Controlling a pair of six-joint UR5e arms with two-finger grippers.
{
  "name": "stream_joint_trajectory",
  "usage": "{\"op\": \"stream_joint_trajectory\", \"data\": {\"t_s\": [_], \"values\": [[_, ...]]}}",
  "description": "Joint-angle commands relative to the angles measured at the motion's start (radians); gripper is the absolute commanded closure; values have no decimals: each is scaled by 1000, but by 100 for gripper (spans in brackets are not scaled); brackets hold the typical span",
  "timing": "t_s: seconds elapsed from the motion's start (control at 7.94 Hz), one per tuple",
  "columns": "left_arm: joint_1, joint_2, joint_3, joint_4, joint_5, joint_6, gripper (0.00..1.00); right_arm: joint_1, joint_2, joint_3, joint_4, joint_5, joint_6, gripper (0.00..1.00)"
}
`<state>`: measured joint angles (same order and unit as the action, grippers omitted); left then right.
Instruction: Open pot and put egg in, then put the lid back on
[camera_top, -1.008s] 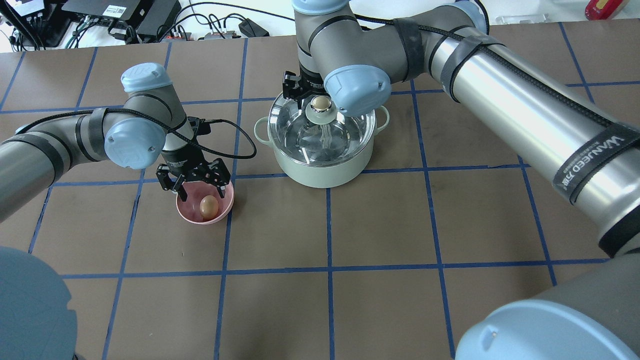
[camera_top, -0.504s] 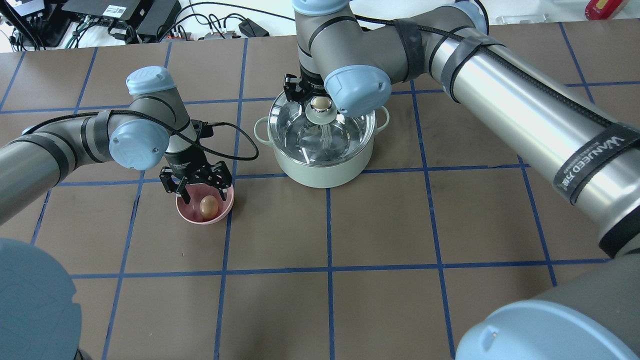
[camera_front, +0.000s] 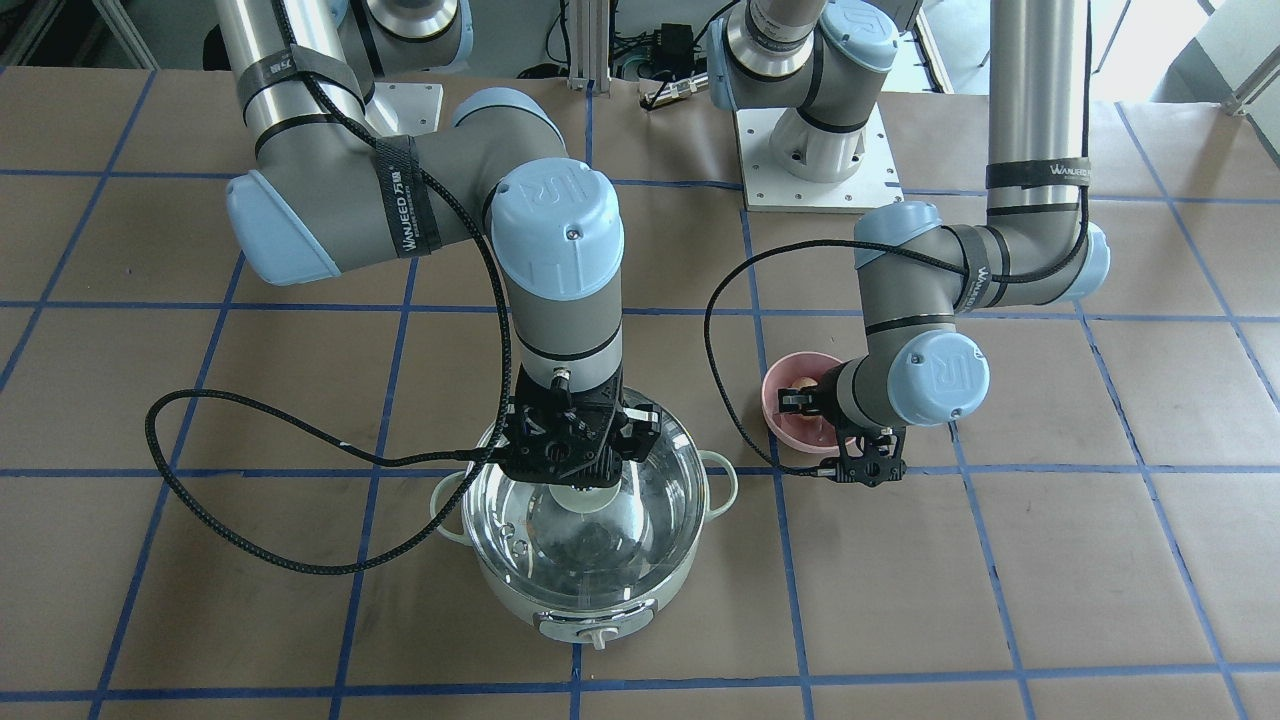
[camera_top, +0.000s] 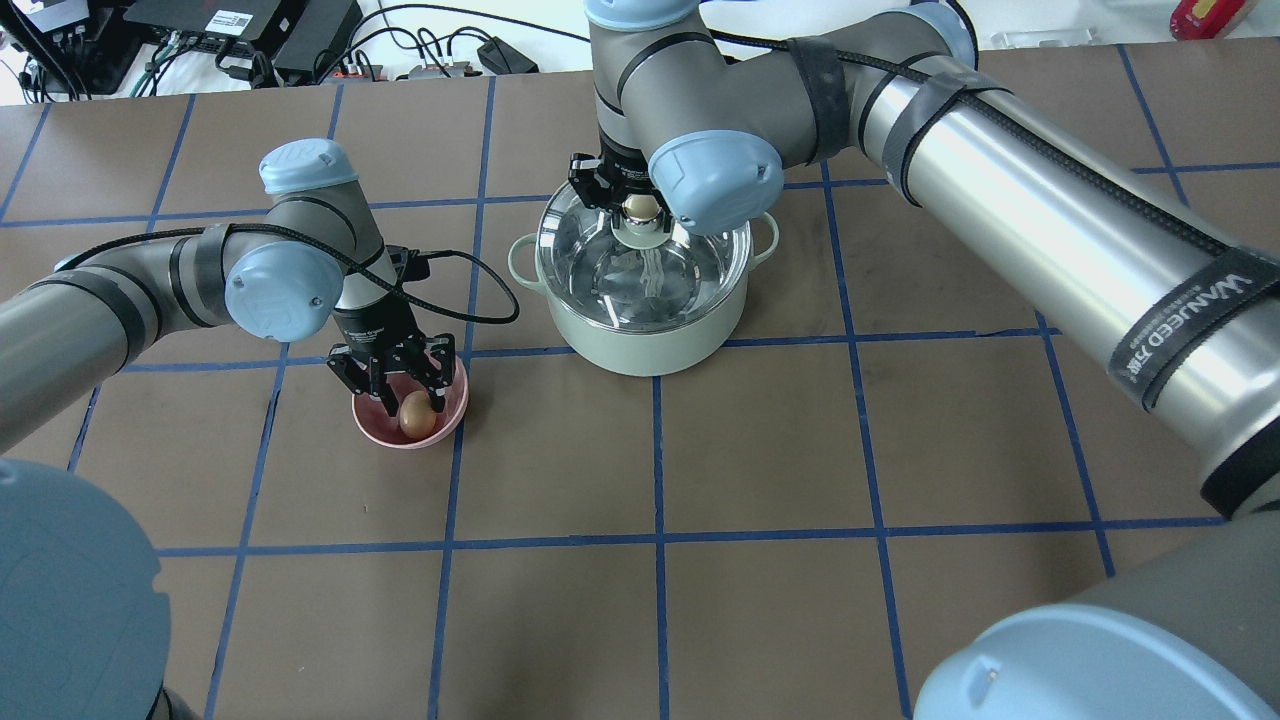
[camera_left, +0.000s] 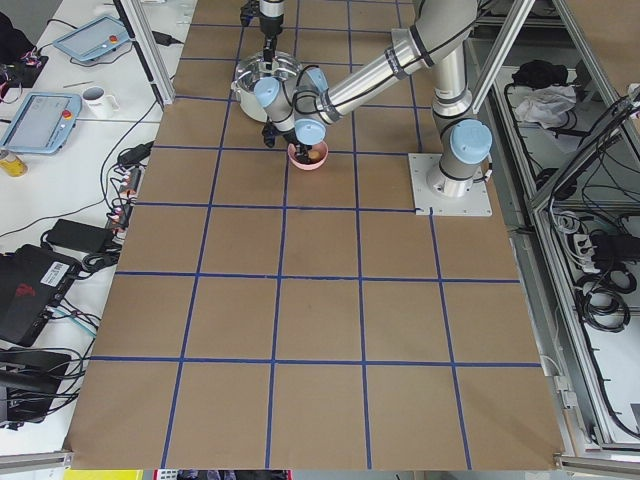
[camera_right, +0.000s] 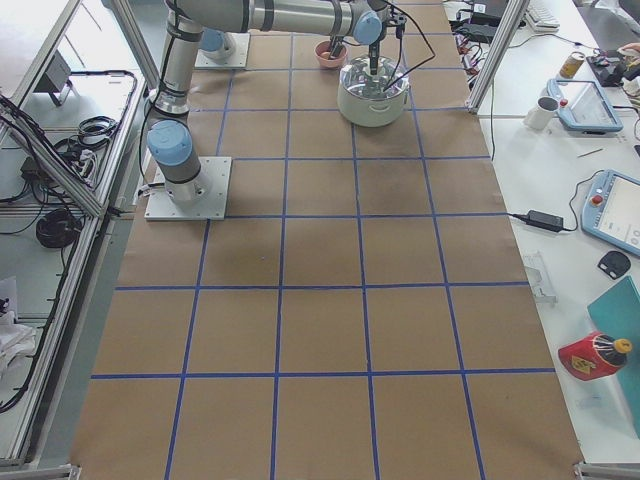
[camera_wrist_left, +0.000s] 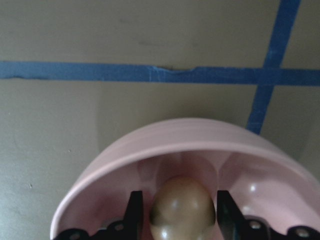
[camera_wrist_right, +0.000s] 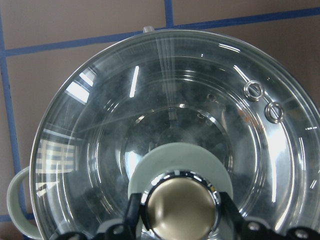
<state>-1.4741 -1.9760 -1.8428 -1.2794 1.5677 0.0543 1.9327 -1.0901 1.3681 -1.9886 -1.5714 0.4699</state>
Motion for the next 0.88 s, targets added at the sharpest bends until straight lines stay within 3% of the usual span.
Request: {"op": "stream_joint_trajectory", "data": {"t_s": [0.0,0.13,0.38,0.76], "values": [[0,-1,0,0,-1,-1,64,-1,-2,0,10,1,4,84],[0,0,2,0,-3,1,75,-1,-4,0,23,4,3,100],[0,18,11,-3,2,1,79,-6,-33,-3,24,22,-10,100],[-12,119,97,-87,0,-1,82,-59,-163,-4,132,21,-68,100]]}}
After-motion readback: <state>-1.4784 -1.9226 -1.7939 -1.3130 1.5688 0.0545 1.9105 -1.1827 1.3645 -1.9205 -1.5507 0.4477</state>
